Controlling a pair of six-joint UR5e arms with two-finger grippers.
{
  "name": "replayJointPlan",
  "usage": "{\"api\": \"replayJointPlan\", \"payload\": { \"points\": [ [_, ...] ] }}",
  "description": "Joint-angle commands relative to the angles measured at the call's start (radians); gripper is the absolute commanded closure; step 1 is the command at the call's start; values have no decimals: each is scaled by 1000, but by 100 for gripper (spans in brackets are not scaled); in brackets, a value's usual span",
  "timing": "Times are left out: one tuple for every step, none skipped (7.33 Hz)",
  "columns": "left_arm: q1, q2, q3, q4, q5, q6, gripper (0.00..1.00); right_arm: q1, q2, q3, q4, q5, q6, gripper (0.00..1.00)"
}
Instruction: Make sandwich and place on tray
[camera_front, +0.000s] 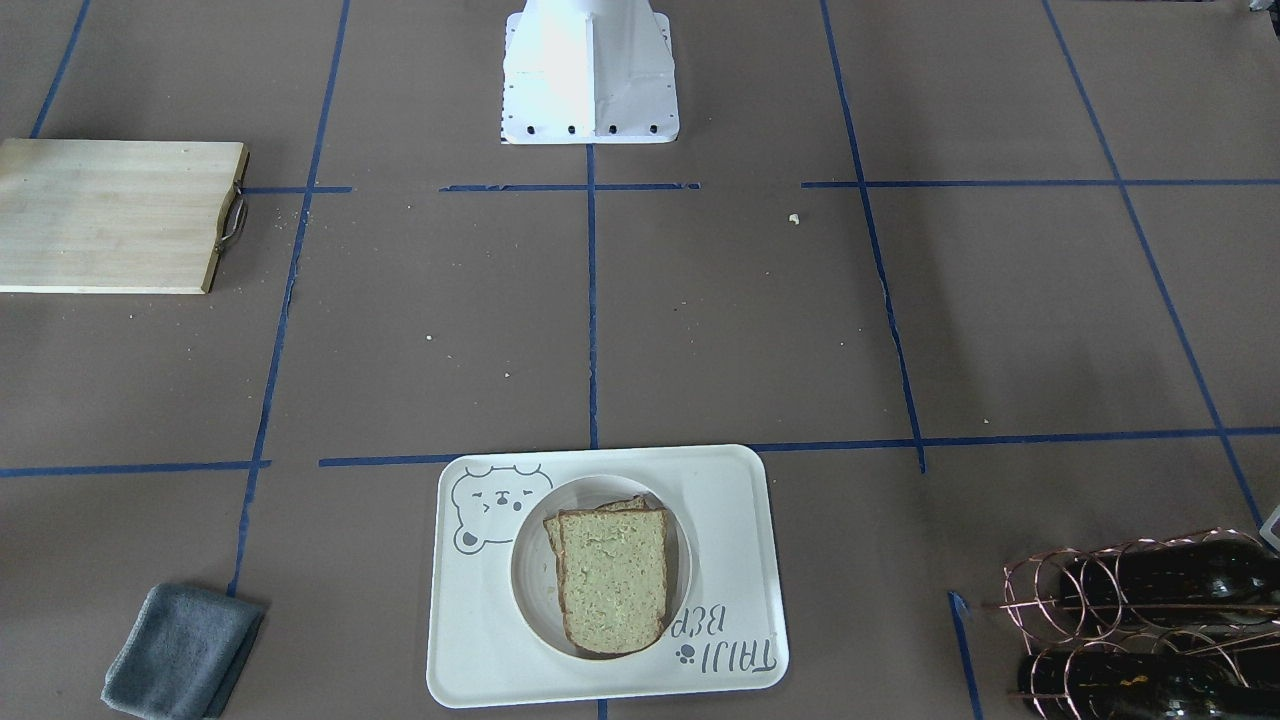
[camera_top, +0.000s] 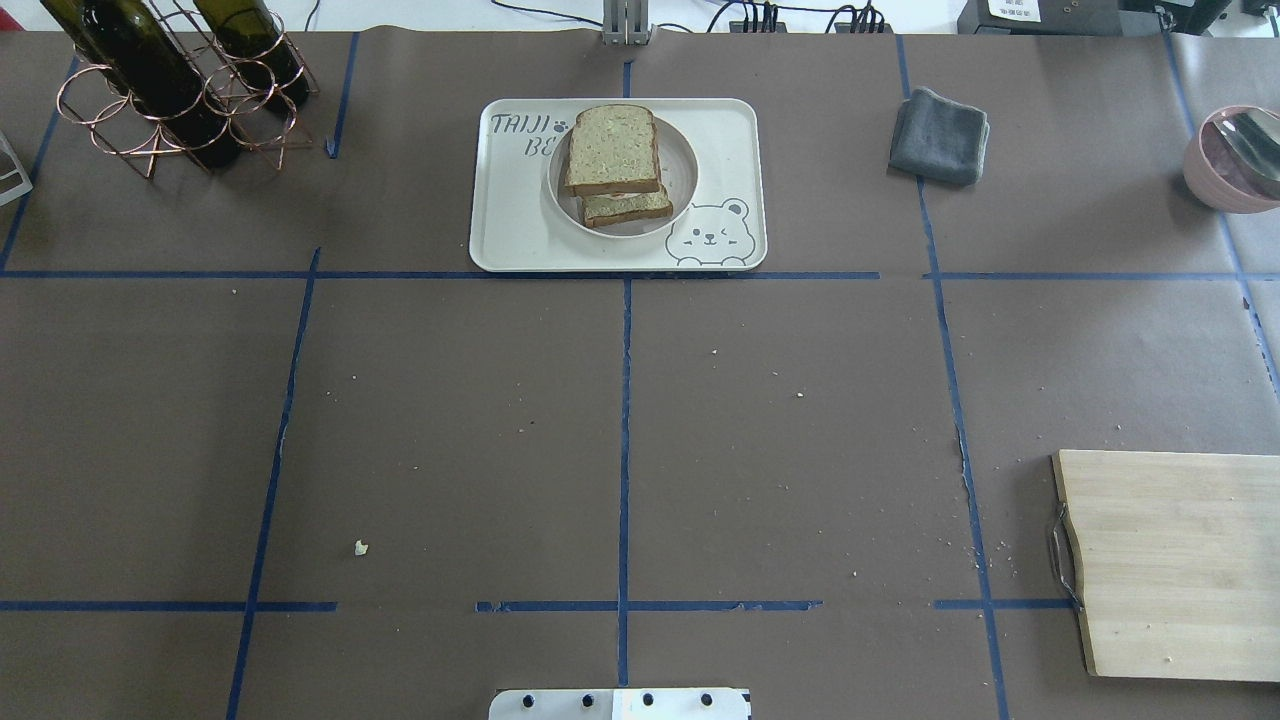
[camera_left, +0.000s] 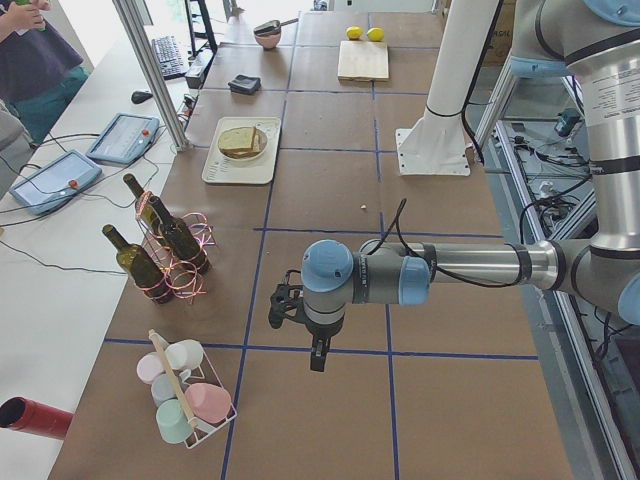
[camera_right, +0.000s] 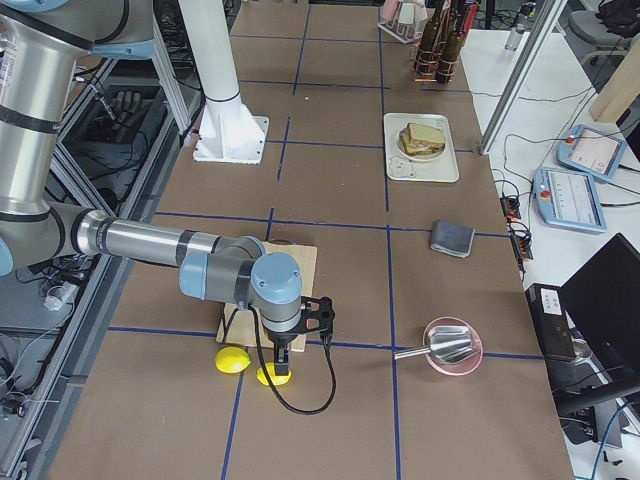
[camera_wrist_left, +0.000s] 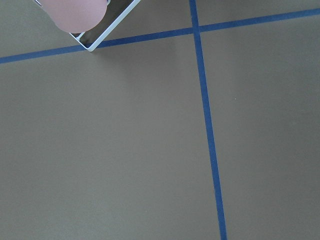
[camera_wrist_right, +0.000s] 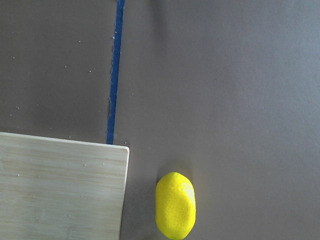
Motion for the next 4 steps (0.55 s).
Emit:
{"api": "replayJointPlan", "payload": {
  "points": [
    [0, 12, -1, 0, 0, 0, 0, 0, -1, -6, -2, 3, 0, 0],
    [0, 12, -1, -1, 0, 0, 0, 1, -3, -1, -1, 5, -1, 0],
    [0, 14, -1, 0, 0, 0, 0, 1, -4, -4, -1, 3, 0, 0],
    [0, 14, -1, 0, 0, 0, 0, 1, -7, -4, -2, 3, 0, 0]
  ]
}}
